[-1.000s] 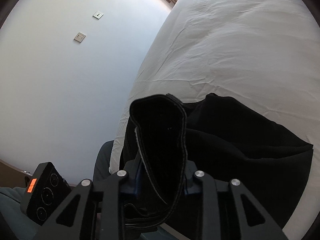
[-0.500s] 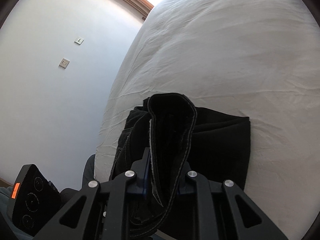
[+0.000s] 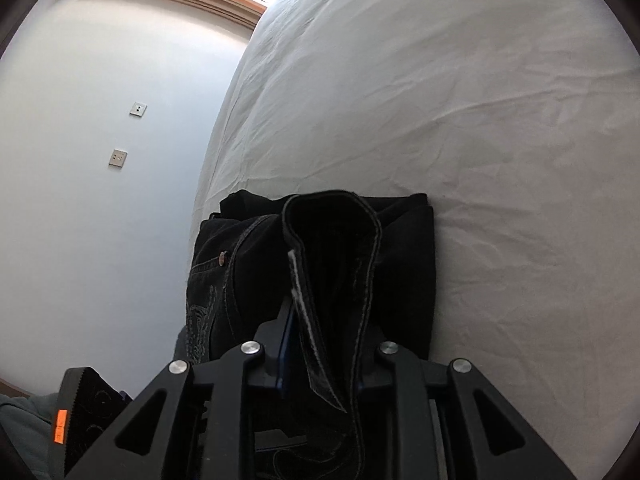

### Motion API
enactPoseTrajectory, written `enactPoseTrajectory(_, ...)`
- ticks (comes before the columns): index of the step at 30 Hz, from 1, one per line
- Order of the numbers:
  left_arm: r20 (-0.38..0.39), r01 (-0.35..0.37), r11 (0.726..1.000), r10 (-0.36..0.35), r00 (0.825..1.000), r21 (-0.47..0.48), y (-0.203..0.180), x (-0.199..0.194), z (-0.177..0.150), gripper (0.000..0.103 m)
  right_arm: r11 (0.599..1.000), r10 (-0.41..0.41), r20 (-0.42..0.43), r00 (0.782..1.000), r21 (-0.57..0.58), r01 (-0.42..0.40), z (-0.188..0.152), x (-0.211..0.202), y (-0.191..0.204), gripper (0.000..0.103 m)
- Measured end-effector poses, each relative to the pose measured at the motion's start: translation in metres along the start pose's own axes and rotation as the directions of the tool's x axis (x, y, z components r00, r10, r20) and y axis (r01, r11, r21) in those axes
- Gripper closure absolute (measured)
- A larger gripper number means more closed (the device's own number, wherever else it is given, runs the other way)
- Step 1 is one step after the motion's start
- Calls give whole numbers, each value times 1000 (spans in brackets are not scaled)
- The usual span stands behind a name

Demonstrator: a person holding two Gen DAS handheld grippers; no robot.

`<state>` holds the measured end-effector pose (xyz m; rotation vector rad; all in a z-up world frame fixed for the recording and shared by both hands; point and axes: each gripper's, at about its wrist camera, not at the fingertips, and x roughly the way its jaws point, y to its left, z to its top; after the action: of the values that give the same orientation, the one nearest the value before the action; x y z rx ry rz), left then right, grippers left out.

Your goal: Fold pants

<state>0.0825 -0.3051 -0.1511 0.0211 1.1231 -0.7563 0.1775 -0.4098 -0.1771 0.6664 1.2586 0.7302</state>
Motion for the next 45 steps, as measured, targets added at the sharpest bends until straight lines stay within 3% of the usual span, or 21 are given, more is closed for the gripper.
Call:
enactPoseTrajectory(2,8,80,995,-80,997,-55,9,-19,-1,45,1000,1,27,1000,-5,-1,-4,-8,0,69)
enactPoseTrajectory(4,73,136,988,-131,989,-70,18,-50,-3,40,1000,-21,64,998,-4,21,-7,-20,0,56)
enactPoseTrajectory(7,199,131,987,-110,974,-95,48,-100,-9,32,995,-99,137,986,23,96,-12,-46,0,43)
enactPoseTrajectory(10,286,91,974,-28,958,-209,102,-129,-17,32,988,-155,192,969,32,151,-18,-71,9,42)
enactPoseTrajectory(12,286,72,963,5,958,-259,131,-136,-19,32,989,-141,220,965,-7,146,-24,-82,28,42)
enactPoseTrajectory(14,297,69,953,23,955,-295,157,-135,-23,32,994,-78,223,972,-63,94,-32,-81,54,43)
enactPoseTrajectory(18,264,38,959,39,964,-281,146,-95,-33,32,989,-2,157,988,-147,26,-56,-50,88,43)
enactPoseTrajectory(21,155,-1,957,49,987,-291,150,-40,-40,32,994,-68,81,994,-83,75,-78,-19,66,43)
enactPoseTrajectory(22,155,-4,957,51,987,-291,153,-34,-40,32,991,-121,58,991,-52,124,-85,-10,50,53)
enactPoseTrajectory(23,162,-12,960,59,985,-278,152,-30,-40,32,993,-114,56,992,-11,115,-89,-6,35,69)
enactPoseTrajectory(25,151,-30,967,70,986,-252,147,-35,-37,32,995,-54,105,993,84,45,-93,-14,13,82)
enactPoseTrajectory(27,170,-11,965,58,984,-262,144,-49,-36,32,994,-45,126,991,103,32,-92,-24,13,69)
enactPoseTrajectory(28,187,8,966,42,981,-258,140,-59,-36,32,996,-60,139,988,72,50,-89,-30,21,48)
enactPoseTrajectory(29,214,26,973,25,976,-228,130,-77,-37,32,997,-67,152,986,50,60,-84,-35,29,37)
enactPoseTrajectory(33,259,67,997,-57,964,-28,95,-104,-55,32,997,63,207,976,-60,-52,-45,-44,65,36)
enactPoseTrajectory(35,210,39,998,-50,976,56,85,-92,-65,32,993,89,195,977,-92,-72,-21,-32,75,36)
enactPoseTrajectory(37,152,42,997,-51,987,59,87,-68,-71,32,994,82,166,983,-81,-69,-1,-11,67,36)
enactPoseTrajectory(39,118,18,996,-28,993,87,93,-42,-81,32,1000,-3,118,993,-9,4,17,18,40,41)
enactPoseTrajectory(41,144,-22,989,0,990,148,88,-35,-88,32,996,13,145,989,82,-25,27,29,4,91)
enactPoseTrajectory(42,146,-42,984,17,989,171,84,-35,-90,32,991,29,171,985,123,-51,28,26,-9,101)
enactPoseTrajectory(45,145,-21,989,0,989,147,84,-47,-85,32,983,25,230,973,174,-66,17,11,-17,100)
